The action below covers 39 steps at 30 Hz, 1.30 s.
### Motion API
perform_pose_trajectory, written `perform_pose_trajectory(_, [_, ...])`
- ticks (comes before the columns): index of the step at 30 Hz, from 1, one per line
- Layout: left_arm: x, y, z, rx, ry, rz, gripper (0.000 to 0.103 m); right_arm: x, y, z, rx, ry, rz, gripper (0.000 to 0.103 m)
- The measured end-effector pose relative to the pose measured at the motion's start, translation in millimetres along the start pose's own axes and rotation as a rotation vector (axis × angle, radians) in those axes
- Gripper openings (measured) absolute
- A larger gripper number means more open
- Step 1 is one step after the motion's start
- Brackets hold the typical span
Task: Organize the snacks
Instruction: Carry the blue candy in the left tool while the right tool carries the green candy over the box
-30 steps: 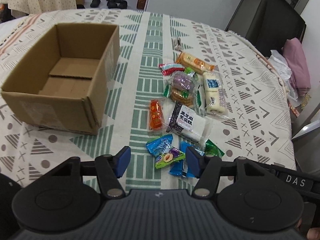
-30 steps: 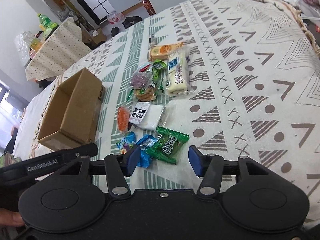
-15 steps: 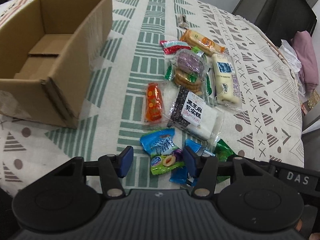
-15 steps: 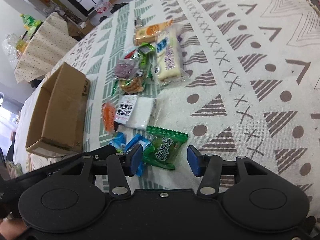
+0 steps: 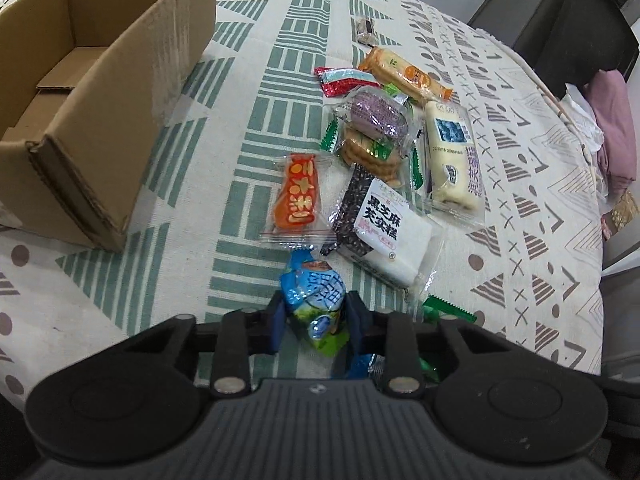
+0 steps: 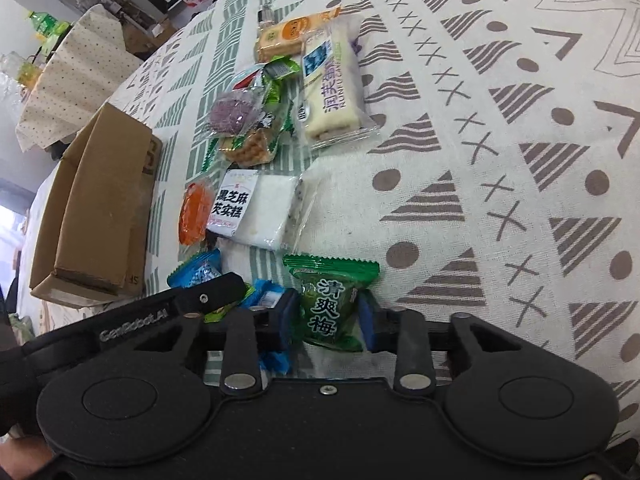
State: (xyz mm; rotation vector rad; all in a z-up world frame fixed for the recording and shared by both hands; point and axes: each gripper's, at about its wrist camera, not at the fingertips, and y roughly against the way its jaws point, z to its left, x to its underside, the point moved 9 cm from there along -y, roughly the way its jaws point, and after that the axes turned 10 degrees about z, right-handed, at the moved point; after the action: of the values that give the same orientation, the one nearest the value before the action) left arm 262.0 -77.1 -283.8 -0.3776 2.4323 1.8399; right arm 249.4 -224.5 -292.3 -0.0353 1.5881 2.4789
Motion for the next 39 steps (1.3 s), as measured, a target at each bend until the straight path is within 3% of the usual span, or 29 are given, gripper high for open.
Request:
perform_pose_trajectory(21, [5.2,77.2,4.2,-0.009,-0.032,-0.148,0.025,-2.0,42.9,30.3,-0.065,0.086,-0.162,0.028])
perform_pose_trajectory(39, [-6.4,155.3,57.4,-0.064,0.026,-0.299,0.025,-4.0,59.2,92.0,-0.079,0.202,-0.285,0.028])
